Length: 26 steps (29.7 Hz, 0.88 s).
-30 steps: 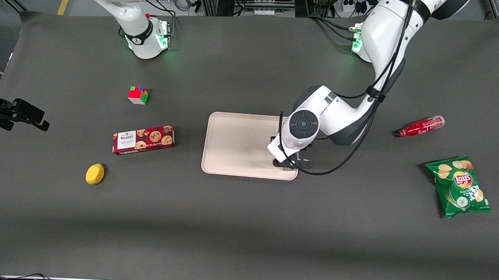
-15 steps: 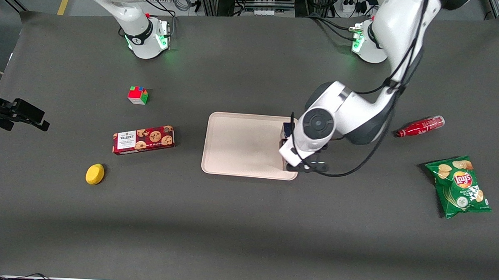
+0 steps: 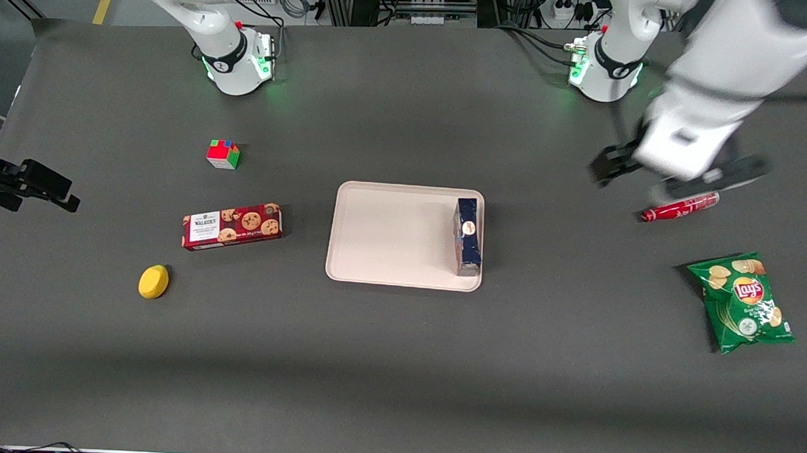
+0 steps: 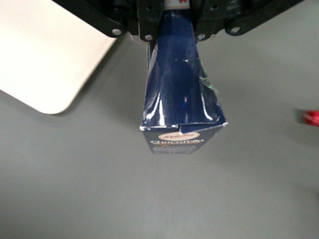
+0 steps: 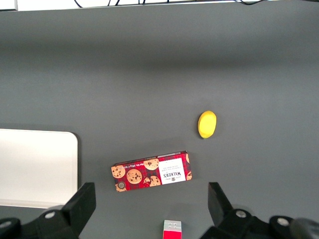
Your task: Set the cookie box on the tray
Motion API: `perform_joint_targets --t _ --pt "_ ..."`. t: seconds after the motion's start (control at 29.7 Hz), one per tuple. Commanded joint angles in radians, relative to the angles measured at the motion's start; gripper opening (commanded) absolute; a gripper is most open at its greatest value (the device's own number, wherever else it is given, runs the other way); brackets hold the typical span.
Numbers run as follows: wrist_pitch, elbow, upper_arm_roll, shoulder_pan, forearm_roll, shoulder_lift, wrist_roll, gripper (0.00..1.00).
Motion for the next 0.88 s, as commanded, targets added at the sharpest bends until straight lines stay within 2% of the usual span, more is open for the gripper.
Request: perform_joint_targets --t 0.0,0.13,0.44,0.84 --pt "-0.062 -0.045 0.088 0.014 -0.004 -0.083 0.126 1.0" --pt "-0.069 -0.096 0.147 0.042 -0.004 -0.137 0.232 1.0" --pt "0.164 -0.429 0.237 0.05 0.001 -0.336 0.308 1.0" --pt "0.171 -0.427 0.239 0.056 0.015 -0.341 0.306 1.0"
